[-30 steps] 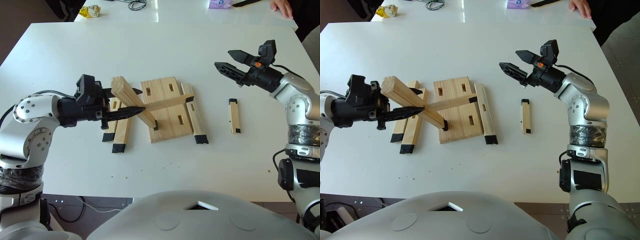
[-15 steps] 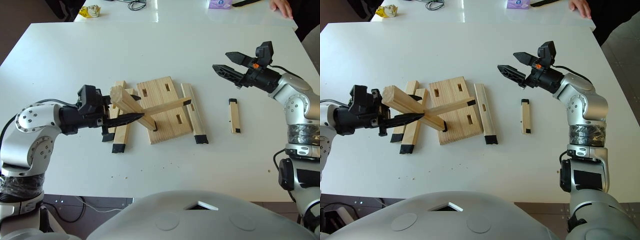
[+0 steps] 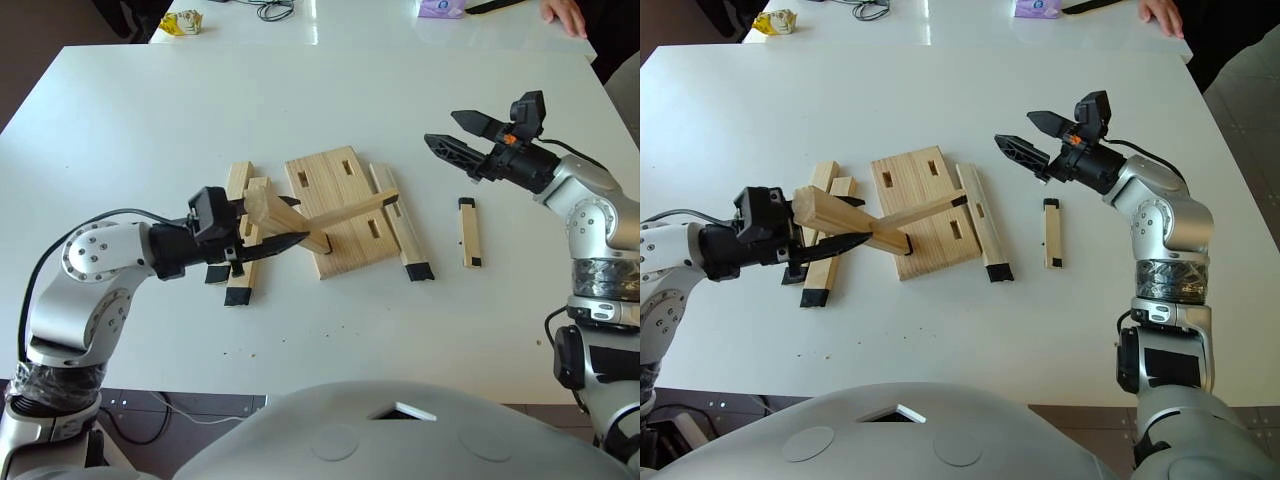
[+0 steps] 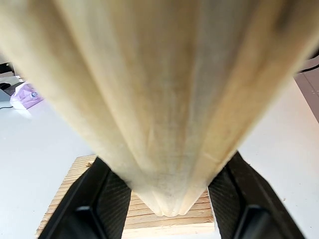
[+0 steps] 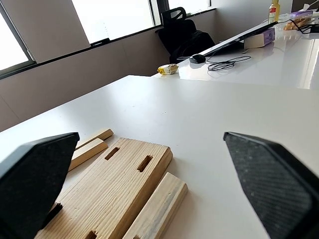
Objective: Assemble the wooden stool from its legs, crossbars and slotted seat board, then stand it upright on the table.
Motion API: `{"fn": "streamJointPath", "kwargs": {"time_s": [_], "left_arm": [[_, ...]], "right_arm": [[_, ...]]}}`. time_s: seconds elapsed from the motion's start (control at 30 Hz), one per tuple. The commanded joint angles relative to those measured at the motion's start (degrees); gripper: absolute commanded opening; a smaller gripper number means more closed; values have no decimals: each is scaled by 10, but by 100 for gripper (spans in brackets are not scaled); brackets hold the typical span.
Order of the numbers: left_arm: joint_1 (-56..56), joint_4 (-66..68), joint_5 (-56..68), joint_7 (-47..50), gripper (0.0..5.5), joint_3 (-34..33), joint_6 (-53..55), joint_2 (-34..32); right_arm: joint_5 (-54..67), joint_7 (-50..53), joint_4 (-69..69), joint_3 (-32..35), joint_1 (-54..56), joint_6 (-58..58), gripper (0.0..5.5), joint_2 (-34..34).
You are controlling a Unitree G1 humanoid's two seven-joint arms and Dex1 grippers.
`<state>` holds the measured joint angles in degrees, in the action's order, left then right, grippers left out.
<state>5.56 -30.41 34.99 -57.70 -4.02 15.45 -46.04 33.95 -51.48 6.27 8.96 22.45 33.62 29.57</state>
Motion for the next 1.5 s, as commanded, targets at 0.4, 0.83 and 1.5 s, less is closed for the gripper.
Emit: {"fn": "streamJointPath", "kwargs": {"time_s": [0.4,0.83,1.5], "left_arm": [[51,-10,74,-68,205,-72,125,-143],[31,-61,-108,8,205,102,78,-130],[-62,65,-21,-95,205,61,67,-169]], "right_arm": [[33,48,-88,31,-91,21,534,-19],[40,73,-102,30,-100,28,534,-34],[56,114,-141,35,-140,27,534,-55]]}}
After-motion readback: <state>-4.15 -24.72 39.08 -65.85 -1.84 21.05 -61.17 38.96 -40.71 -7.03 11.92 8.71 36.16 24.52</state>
